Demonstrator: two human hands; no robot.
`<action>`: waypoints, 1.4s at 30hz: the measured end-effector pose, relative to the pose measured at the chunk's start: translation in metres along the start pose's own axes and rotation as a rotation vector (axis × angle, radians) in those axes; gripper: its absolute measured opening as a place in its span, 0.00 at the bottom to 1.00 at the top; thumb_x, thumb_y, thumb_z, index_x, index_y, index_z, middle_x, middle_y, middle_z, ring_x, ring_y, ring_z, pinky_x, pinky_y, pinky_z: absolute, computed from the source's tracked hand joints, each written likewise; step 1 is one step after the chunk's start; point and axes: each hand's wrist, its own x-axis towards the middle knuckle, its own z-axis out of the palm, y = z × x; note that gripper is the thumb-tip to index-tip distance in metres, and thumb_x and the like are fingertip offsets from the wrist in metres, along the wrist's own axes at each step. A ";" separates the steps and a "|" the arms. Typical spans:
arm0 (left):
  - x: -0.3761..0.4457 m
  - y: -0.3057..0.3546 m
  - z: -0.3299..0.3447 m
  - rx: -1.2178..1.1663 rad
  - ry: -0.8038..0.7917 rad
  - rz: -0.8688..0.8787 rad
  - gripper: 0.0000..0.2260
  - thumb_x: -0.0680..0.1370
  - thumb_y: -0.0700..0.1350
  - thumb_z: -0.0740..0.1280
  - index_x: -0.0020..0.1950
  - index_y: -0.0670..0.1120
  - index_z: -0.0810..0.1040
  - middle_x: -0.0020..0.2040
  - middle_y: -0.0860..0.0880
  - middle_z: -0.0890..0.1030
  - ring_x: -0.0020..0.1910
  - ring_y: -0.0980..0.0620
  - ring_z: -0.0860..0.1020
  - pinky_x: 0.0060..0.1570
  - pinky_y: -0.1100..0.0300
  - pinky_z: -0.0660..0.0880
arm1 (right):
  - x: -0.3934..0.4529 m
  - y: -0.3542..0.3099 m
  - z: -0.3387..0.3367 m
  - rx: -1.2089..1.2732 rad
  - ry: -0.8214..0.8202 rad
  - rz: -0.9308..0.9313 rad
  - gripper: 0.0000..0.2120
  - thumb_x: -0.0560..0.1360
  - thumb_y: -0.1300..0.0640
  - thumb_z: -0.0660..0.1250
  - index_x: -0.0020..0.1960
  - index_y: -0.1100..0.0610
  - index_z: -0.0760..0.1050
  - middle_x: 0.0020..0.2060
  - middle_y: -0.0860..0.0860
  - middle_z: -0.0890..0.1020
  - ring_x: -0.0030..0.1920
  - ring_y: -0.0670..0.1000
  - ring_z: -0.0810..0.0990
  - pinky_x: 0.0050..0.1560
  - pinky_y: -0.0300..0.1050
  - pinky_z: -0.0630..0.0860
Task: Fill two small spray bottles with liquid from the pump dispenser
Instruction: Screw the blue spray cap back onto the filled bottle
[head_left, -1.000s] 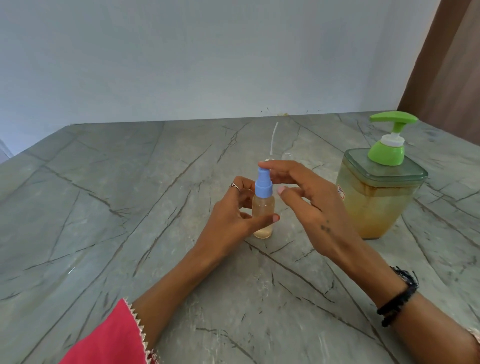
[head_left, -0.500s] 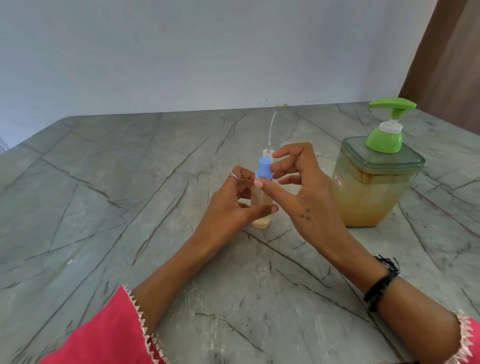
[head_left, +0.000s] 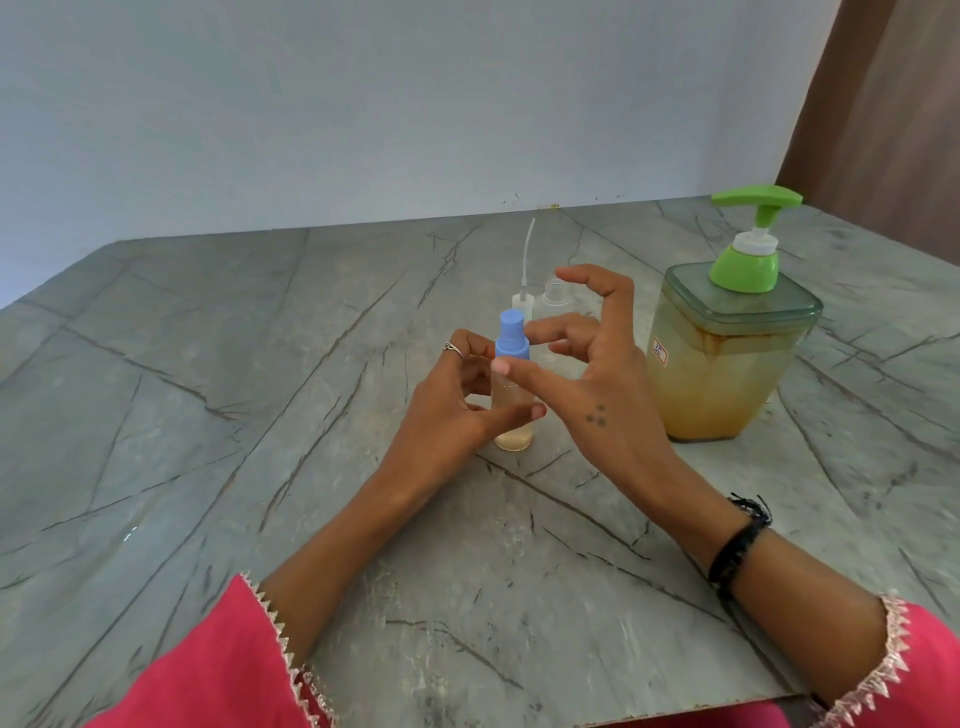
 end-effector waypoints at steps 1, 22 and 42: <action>0.000 0.000 0.000 0.007 -0.003 0.001 0.18 0.68 0.44 0.74 0.53 0.46 0.71 0.49 0.51 0.81 0.51 0.52 0.80 0.55 0.50 0.76 | 0.001 0.001 0.000 -0.013 0.013 0.009 0.31 0.67 0.53 0.77 0.59 0.40 0.60 0.40 0.37 0.80 0.49 0.39 0.78 0.56 0.34 0.72; 0.006 -0.006 0.002 0.053 0.030 -0.010 0.19 0.67 0.47 0.75 0.51 0.53 0.69 0.50 0.52 0.80 0.51 0.54 0.79 0.52 0.63 0.74 | -0.001 -0.006 -0.001 0.146 0.088 0.070 0.17 0.77 0.46 0.53 0.62 0.52 0.68 0.45 0.34 0.82 0.52 0.33 0.77 0.55 0.33 0.71; 0.002 -0.004 0.003 0.060 0.037 0.022 0.18 0.68 0.46 0.75 0.52 0.51 0.71 0.50 0.56 0.80 0.50 0.59 0.79 0.46 0.68 0.75 | 0.000 0.001 -0.001 0.158 0.019 0.113 0.24 0.68 0.58 0.76 0.54 0.44 0.65 0.42 0.47 0.84 0.49 0.43 0.82 0.57 0.46 0.75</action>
